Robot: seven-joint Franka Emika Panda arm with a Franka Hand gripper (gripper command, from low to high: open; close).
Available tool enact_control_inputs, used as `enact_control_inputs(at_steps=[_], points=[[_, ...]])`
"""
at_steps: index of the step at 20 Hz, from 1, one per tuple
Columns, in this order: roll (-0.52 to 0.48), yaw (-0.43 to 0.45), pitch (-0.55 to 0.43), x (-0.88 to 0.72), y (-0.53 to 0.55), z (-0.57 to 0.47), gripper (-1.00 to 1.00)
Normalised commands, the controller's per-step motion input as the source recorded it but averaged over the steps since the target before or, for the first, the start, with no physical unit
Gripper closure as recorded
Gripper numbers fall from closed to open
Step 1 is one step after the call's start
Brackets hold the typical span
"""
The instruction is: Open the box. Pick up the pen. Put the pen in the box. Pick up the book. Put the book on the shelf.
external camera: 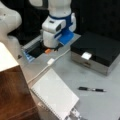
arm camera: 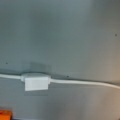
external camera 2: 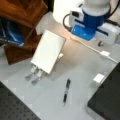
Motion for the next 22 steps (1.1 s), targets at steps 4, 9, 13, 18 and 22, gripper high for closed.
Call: enact_control_inputs(at_steps=[4,9,13,18,22], points=[[0.266,-0.223,0.199,0.63,0.30,0.03,-1.00],[0.286,-0.301,0.094,0.46,0.20,0.01,-1.00],[0.323,-0.220,0.021,0.27,0.14,-0.10,-1.00],[0.373,-0.099,-0.023,0.13,0.07,-0.20,-1.00],[0.413,-0.040,-0.084,0.06,-0.04,-0.33,-1.00]])
